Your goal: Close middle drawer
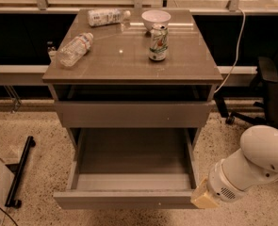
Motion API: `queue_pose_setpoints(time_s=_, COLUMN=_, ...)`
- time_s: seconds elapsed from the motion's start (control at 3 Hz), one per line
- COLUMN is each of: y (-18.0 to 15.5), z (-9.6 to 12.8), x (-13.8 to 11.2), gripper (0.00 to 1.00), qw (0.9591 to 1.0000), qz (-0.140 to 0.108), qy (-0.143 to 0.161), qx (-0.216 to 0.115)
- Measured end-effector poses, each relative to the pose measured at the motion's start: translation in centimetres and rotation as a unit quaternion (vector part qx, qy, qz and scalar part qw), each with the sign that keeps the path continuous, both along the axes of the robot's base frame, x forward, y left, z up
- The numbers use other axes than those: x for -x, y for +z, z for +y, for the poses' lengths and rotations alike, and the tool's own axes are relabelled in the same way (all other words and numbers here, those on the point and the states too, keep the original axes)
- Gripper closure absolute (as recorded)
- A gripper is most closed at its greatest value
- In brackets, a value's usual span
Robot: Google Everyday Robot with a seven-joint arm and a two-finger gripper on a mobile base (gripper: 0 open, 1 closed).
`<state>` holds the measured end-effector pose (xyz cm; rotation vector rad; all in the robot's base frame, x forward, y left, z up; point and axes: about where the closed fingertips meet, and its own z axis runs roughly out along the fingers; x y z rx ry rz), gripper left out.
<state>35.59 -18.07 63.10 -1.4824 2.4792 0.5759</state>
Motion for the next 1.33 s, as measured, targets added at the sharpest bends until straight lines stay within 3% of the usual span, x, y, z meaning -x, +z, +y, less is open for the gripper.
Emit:
queue_pose_setpoints(time_s=0.33, y=-2.3, z=0.8, x=0.2, gripper=1.00, qw=1.0000, qz=-0.004, qy=0.002, qx=-0.007)
queue_pose_setpoints(time_s=1.0, y=-7.4, z=2.5, x=-2.2, gripper=1.00, qw=0.9974, qz=-0.035, qy=-0.017, qx=-0.060)
queue_pose_setpoints(time_s=1.33, y=-10.1, z=3.0, x=-3.4, gripper=1.00, qw=0.9950, qz=-0.037, qy=-0.023, qx=-0.090)
